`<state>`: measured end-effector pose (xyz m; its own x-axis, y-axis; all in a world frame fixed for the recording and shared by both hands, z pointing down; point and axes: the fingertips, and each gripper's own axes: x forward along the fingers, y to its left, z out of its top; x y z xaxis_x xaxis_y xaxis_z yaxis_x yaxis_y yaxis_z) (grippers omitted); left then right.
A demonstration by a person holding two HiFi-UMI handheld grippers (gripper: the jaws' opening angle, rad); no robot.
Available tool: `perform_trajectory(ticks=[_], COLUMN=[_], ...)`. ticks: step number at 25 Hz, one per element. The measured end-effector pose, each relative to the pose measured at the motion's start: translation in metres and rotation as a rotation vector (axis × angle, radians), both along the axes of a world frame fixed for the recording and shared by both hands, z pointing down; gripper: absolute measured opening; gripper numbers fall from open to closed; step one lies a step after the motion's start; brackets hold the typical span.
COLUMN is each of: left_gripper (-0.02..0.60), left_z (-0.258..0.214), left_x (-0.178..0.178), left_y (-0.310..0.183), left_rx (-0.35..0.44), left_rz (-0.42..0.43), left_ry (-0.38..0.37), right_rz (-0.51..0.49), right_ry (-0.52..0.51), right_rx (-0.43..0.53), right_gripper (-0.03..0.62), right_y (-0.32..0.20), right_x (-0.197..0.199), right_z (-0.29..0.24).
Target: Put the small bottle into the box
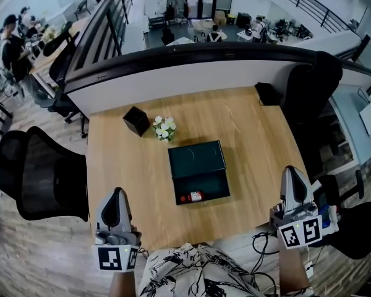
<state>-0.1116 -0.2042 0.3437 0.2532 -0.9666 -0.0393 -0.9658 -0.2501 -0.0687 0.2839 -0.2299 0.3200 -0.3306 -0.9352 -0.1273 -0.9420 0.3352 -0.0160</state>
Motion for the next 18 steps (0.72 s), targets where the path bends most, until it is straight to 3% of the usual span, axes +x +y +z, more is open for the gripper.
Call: perform_trajectory(ticks=[8, 18], left_gripper=[-0.003, -0.003], left_z=[-0.011, -0.004], left_x=[-0.030, -0.054], left_y=[0.007, 0.021], left_rx=[0.048, 0.046], left_rz=[-0.073, -0.129], left_ry=[-0.033, -0.049], right_rz=[0.051, 0.087], right_ry=[0.039, 0.065], right_rx=[0.026, 0.041], right_gripper=[0.005, 0.005], right_y=[0.020, 0.031], right_x=[0.022, 0.037], right_z=[-0.011, -0.003])
